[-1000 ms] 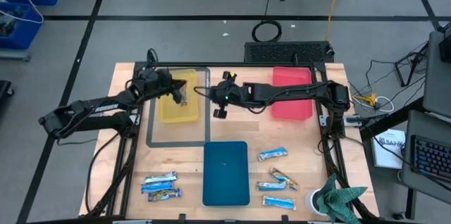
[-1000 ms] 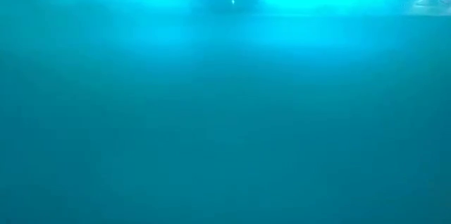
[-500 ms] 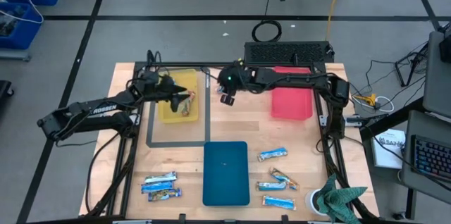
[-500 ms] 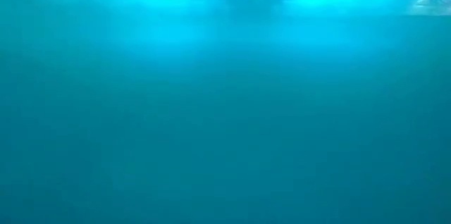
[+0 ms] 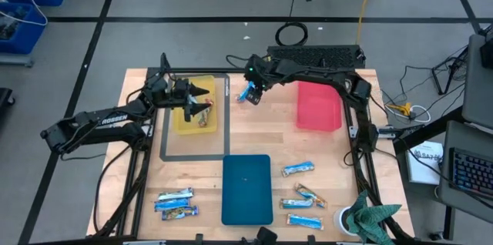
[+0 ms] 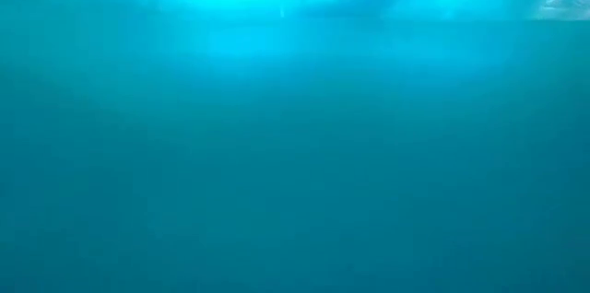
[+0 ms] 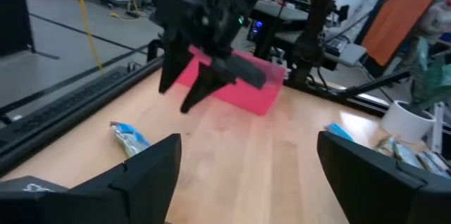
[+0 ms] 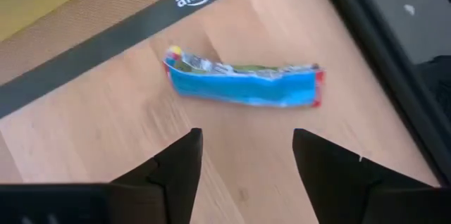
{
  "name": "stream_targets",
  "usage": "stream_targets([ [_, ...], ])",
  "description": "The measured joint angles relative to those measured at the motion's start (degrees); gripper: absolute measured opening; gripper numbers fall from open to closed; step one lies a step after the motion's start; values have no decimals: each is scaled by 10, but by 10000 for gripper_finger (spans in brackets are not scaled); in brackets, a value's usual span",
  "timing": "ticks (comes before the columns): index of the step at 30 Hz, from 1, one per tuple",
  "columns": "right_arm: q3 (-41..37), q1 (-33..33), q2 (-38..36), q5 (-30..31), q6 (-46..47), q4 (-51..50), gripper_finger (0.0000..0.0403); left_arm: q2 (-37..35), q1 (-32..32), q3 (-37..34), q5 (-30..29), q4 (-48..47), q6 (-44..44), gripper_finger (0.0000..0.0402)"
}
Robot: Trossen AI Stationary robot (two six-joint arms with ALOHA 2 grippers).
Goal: Pick and place Granola Bars by type
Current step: Put the red granola bar into the yellow bin
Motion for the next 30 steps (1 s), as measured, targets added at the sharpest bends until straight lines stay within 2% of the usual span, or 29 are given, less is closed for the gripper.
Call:
stream_targets([
  [5,108,8,65,-9,-10,-72,209,0,1,0,-22,7,1,338],
  [9,193,8,125,-60,-29,-148,208,0,1,0,-22,12,3,336],
  [17,216,5,170,-59,-110,-242,208,0,1,0,-9,-1,5,341],
  [30,220,1,168,-31,-88,-129,208,0,1,0,-9,-14,14,336],
])
